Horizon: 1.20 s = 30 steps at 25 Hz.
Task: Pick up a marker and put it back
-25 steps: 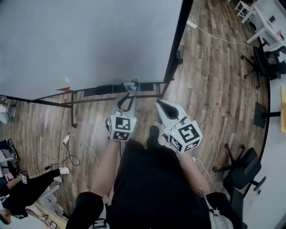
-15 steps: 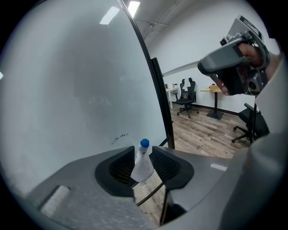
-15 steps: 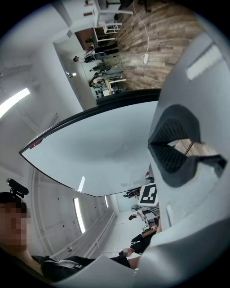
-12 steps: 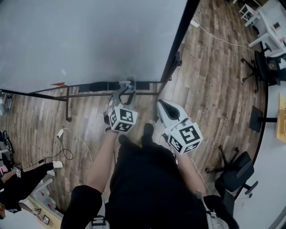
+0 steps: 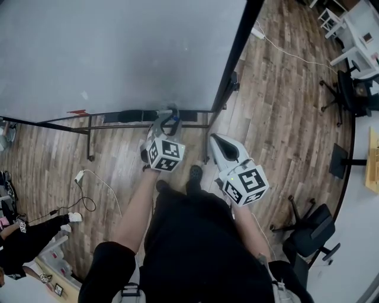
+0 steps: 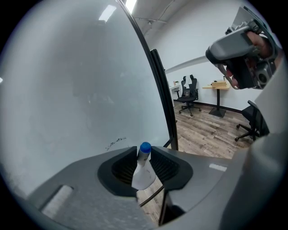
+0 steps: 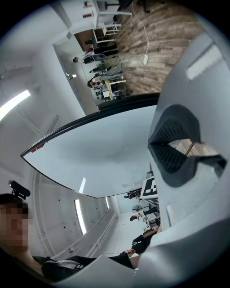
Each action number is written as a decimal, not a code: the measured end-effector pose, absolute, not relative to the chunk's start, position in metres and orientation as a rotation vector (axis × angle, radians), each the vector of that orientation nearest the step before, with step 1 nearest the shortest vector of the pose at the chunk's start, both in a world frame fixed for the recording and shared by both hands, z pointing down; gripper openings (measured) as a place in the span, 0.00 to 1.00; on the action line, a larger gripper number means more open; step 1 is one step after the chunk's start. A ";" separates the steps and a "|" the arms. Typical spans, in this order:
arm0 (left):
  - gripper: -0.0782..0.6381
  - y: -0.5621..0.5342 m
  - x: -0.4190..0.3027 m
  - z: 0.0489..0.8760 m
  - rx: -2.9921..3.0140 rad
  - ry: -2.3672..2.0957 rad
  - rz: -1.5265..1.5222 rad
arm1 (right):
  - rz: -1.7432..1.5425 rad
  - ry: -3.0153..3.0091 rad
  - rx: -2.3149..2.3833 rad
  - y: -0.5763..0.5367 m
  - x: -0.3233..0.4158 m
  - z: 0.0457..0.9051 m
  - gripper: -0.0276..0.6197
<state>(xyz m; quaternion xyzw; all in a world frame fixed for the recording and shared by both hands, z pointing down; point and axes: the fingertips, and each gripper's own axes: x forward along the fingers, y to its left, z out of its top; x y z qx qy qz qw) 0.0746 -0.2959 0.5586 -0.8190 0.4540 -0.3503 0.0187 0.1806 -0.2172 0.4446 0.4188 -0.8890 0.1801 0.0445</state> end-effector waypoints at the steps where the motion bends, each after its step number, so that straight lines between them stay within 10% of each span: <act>1: 0.25 -0.295 0.074 0.558 -2.542 1.414 -1.087 | 0.553 -2.717 1.282 -0.218 0.182 0.444 0.05; 30: 0.22 -0.252 0.003 0.419 -2.681 1.531 -0.460 | 0.552 -2.751 1.294 -0.209 0.099 0.427 0.05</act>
